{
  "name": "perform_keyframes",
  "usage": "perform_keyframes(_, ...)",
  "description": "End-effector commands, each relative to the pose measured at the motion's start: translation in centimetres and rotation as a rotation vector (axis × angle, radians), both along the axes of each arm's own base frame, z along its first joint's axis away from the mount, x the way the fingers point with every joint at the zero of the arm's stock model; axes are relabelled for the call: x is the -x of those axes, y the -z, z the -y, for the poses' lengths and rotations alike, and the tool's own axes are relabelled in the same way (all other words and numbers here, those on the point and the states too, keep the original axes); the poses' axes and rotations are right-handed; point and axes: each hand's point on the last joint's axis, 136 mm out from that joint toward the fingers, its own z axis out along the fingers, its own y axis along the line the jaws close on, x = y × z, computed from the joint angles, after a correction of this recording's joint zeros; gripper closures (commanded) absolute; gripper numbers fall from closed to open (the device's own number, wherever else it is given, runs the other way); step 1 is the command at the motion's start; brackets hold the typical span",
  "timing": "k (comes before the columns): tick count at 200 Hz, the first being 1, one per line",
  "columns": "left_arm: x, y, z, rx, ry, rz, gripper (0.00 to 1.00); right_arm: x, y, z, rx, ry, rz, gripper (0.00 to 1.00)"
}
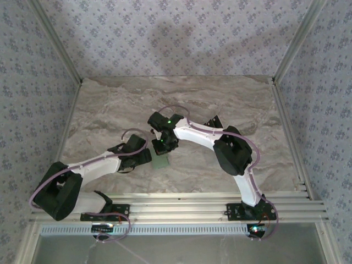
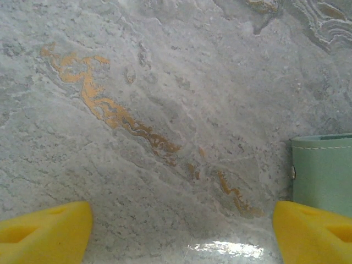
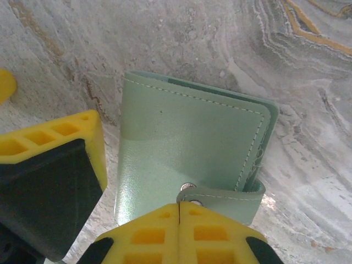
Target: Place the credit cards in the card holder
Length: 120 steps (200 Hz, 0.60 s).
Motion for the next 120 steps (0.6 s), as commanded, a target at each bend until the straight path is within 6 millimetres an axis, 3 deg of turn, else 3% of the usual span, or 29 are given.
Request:
perform_keyframes(1,-0.3,0.2,0.6,0.018,0.015,-0.008,0.14,0.2,0.4,-0.8,-0.01,-0.004,-0.021,1.0)
perform_keyframes(120,-0.2,0.7,0.8,0.019,0.021,-0.022,0.15,0.6,2.6,-0.5,0.01,0.007,-0.063,1.0)
